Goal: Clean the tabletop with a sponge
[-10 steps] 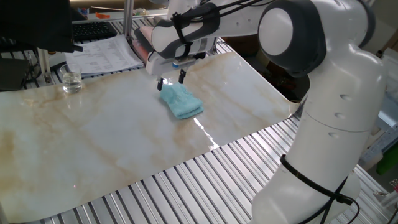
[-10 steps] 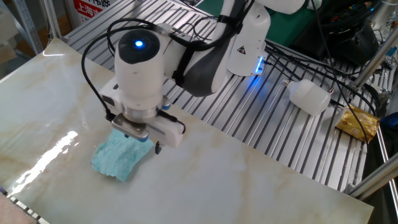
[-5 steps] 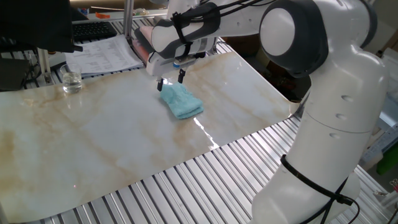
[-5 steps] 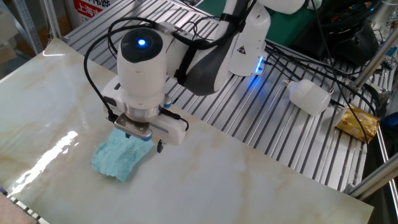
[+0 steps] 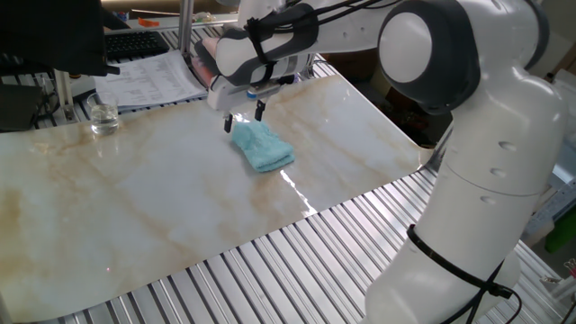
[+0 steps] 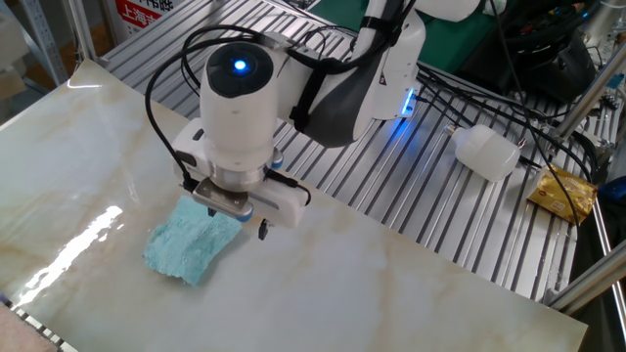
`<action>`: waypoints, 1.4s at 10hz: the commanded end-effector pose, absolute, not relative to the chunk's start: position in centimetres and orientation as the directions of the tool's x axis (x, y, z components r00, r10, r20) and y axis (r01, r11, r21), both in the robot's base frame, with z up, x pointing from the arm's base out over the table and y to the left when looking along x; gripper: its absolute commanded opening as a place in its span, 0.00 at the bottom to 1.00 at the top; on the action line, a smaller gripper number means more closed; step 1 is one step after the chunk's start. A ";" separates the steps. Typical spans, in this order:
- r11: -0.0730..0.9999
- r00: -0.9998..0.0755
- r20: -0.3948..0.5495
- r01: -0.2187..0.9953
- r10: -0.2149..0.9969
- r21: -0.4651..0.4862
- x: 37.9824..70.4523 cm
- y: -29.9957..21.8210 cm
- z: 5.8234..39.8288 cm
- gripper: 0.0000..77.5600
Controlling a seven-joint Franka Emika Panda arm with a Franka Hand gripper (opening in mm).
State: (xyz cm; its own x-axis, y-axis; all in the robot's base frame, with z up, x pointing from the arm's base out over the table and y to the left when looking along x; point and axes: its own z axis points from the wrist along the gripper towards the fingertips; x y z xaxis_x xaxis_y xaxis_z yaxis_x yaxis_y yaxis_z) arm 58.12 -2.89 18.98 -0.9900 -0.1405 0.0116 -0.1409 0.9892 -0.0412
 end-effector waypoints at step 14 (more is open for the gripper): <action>0.987 -0.988 0.005 -0.155 -0.155 -0.034 58.0 -2.6 19.2 1.00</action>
